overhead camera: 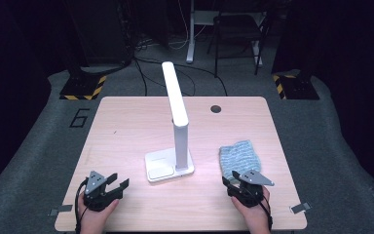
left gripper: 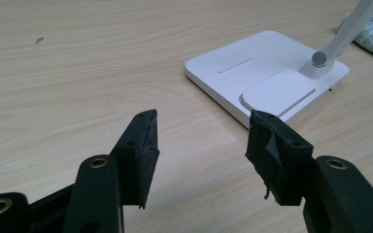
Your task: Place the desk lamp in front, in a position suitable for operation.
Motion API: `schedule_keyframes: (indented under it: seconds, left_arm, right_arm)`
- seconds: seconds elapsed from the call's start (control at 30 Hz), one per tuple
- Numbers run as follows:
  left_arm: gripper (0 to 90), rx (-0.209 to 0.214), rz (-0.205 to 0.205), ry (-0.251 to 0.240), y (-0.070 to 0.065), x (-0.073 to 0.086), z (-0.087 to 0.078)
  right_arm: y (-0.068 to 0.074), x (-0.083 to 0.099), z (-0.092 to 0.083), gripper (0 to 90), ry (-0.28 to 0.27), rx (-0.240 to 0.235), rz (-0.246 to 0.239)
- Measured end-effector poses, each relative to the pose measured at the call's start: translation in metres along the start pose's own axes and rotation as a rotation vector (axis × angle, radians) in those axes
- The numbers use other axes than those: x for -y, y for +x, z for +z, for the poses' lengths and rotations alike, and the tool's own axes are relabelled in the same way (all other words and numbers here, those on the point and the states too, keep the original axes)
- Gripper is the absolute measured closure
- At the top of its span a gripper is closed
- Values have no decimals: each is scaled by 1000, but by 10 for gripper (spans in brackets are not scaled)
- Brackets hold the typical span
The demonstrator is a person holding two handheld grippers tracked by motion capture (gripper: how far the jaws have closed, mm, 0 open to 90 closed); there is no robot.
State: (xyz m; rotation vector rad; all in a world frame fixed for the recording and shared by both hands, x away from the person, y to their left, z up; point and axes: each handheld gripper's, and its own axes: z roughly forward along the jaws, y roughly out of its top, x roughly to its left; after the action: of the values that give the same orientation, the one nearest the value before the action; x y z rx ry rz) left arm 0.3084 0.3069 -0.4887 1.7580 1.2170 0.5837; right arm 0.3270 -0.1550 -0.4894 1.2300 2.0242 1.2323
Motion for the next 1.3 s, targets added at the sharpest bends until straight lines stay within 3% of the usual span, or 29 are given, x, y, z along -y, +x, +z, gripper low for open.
schedule_keyframes:
  seconds: [0.1,0.13,0.17,0.23,0.33,0.47,0.53,0.63,0.73,0.87,1.0,1.07,1.3]
  left_arm:
    - [448,0,8,7,0,-9,1]
    - [445,9,-35,-3,-1,-19,4]
    - [445,9,-35,-3,-1,-19,4]
    - [445,20,-43,-21,-5,-30,6]
    - [429,7,-8,-39,-12,-48,15]
    - [407,13,-34,-35,-12,-54,24]
    - [395,20,-48,-29,-11,-54,31]
    - [392,26,-35,-40,-14,-49,35]
    - [405,32,14,-22,-18,-41,35]
    - [432,41,31,6,-21,-32,37]
    - [430,60,53,16,-25,-27,39]
    - [428,77,44,16,-27,-25,41]
    - [414,86,57,27,-29,-21,46]
  right_arm:
    - [1,-12,-3,512,-7,-22,17]
    - [2,-20,-3,497,-11,-37,20]
    - [2,-20,-3,497,-11,-37,20]
    - [3,-27,0,496,-2,-38,-7]
    - [9,-37,3,505,-23,-49,-35]
    - [14,-43,7,514,-33,-58,-53]
    - [15,-45,9,516,-37,-58,-58]
    - [17,-50,15,520,-41,-80,-69]
    - [21,-50,23,521,-44,-94,-94]
    - [32,-50,33,518,-46,-132,-117]
    - [39,-52,36,517,-44,-144,-118]
    - [40,-54,39,516,-49,-156,-121]
    - [43,-57,47,512,-46,-185,-115]
